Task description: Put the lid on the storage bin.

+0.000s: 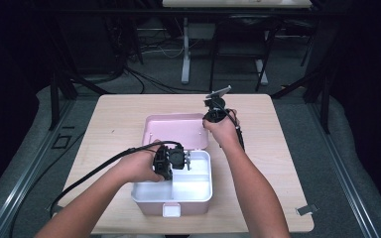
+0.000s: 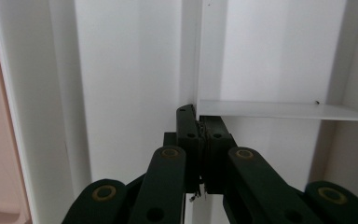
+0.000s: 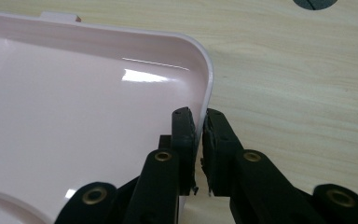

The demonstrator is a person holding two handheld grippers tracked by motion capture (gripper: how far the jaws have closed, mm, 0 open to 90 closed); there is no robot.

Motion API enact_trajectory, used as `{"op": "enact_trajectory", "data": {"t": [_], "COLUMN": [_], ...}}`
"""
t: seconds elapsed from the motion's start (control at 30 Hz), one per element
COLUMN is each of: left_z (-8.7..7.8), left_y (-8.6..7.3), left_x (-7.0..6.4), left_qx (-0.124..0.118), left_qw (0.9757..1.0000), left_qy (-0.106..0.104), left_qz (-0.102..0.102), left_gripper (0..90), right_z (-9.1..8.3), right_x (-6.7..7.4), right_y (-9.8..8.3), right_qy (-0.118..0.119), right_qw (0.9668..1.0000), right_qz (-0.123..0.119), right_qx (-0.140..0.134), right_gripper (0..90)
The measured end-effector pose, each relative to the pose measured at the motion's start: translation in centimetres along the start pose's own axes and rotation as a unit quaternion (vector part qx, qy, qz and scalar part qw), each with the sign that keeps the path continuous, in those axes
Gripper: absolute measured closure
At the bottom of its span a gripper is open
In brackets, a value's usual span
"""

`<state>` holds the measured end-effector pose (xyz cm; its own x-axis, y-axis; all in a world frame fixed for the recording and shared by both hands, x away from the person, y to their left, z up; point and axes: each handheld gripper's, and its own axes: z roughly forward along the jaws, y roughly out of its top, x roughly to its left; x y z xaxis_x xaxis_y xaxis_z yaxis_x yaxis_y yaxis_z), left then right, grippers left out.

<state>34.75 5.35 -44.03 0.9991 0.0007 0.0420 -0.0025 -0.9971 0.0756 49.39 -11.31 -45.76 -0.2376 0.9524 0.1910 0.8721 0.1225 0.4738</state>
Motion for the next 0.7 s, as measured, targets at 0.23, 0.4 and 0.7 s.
{"op": "enact_trajectory", "data": {"t": [0.23, 0.4, 0.7], "left_z": [0.0, 0.0, 0.0], "left_y": [0.0, 0.0, 0.0], "left_x": [0.0, 0.0, 0.1], "left_qx": [-0.001, 0.000, 0.000], "left_qw": [1.0000, 1.0000, 1.0000], "left_qy": [-0.001, -0.001, -0.002], "left_qz": [-0.001, 0.001, 0.000], "left_gripper": [88.1, 88.1, 88.1], "right_z": [-1.6, -2.9, -4.7], "right_x": [0.2, 0.3, 0.8], "right_y": [0.1, 0.1, -0.6], "right_qy": [0.006, 0.014, 0.015], "right_qw": [0.9998, 0.9993, 0.9970], "right_qz": [-0.001, -0.003, -0.016], "right_qx": [-0.019, -0.036, -0.075], "right_gripper": [85.2, 85.9, 86.6]}}
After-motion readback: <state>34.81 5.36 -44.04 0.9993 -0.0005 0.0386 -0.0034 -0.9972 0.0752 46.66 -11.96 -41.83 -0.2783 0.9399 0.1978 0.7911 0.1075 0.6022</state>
